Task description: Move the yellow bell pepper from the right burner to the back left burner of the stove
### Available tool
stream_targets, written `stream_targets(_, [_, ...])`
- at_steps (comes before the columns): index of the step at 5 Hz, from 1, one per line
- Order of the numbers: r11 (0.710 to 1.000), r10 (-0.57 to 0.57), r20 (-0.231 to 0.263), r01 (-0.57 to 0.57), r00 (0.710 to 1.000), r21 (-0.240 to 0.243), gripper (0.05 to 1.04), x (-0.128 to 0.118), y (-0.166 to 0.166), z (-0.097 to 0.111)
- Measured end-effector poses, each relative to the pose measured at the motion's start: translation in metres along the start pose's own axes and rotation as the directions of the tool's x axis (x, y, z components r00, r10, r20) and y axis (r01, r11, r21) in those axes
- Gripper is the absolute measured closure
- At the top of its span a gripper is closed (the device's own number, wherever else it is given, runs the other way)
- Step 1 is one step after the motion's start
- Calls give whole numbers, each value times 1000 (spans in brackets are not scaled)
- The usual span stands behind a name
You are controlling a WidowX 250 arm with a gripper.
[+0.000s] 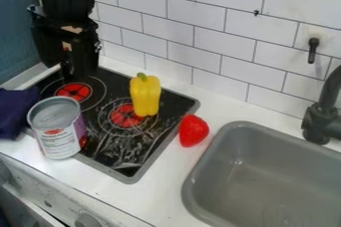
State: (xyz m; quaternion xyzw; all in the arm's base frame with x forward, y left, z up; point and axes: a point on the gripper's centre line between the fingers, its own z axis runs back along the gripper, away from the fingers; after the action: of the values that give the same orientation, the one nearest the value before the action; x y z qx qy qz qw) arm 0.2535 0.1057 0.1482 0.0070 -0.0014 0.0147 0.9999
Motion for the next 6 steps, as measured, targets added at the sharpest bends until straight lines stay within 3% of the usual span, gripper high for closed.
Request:
stream_targets(1, [1000, 3, -22, -3, 1000, -8, 83, 0, 0, -7])
stream_targets(3, [999, -53, 16, 53, 998, -1, 83, 33, -27, -6])
stream_targets(4, [999, -50, 9, 50, 999, -9, 83, 52, -30, -13])
stream_targets(6, [999, -50, -54, 50, 997, -6, 83, 82, -44, -41])
